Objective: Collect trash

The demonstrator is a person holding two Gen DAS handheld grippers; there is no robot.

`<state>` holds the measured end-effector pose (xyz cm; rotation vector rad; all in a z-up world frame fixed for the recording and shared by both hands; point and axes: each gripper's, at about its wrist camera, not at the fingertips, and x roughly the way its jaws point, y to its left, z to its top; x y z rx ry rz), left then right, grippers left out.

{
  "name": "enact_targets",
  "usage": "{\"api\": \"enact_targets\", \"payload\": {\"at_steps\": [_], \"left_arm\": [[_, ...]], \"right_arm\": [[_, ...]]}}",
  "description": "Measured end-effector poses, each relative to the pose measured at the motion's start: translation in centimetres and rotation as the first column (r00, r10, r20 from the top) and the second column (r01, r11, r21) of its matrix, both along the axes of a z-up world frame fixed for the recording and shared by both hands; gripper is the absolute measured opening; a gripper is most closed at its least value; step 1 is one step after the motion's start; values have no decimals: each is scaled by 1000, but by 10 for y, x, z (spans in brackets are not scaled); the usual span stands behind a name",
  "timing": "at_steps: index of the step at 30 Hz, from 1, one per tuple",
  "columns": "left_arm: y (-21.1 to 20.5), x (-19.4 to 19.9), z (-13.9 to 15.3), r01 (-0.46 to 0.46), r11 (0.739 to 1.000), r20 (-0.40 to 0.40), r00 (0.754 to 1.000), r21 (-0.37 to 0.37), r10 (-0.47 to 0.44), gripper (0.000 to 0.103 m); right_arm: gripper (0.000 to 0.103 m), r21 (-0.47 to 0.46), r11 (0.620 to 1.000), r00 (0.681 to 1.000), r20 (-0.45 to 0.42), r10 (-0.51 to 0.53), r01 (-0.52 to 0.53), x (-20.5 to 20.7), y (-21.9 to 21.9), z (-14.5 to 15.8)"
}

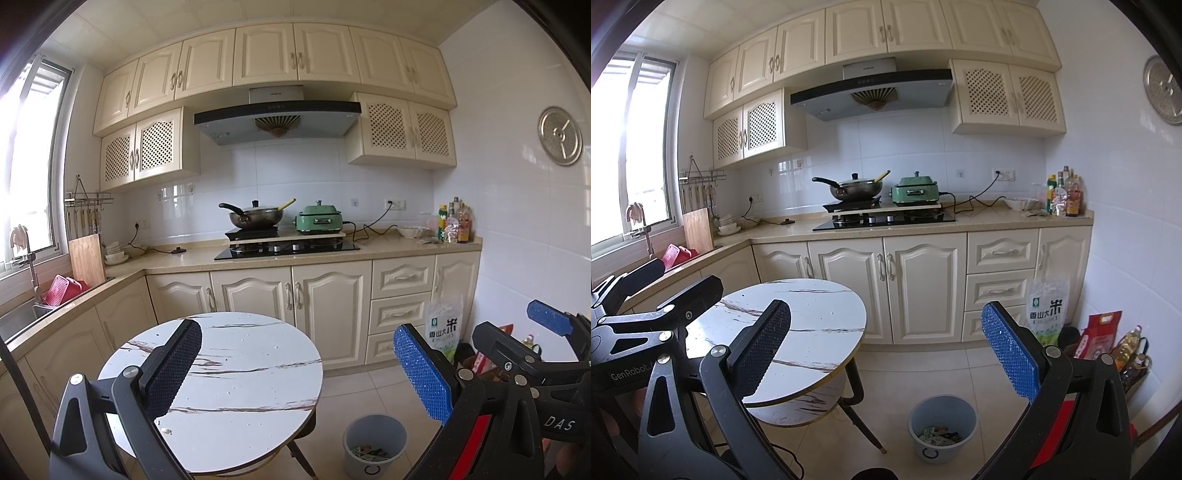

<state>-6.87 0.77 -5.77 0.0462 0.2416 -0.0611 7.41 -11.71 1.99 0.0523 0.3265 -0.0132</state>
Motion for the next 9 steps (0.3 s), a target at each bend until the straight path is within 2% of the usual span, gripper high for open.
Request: {"api": "enact_targets", "payload": {"at_steps": [9], "left_arm": [[-1,0,0,-1,1000,-3,1000,0,1,102]], "right_arm": [[103,1,1000,1000,-1,0,0,0,1,-1]]}}
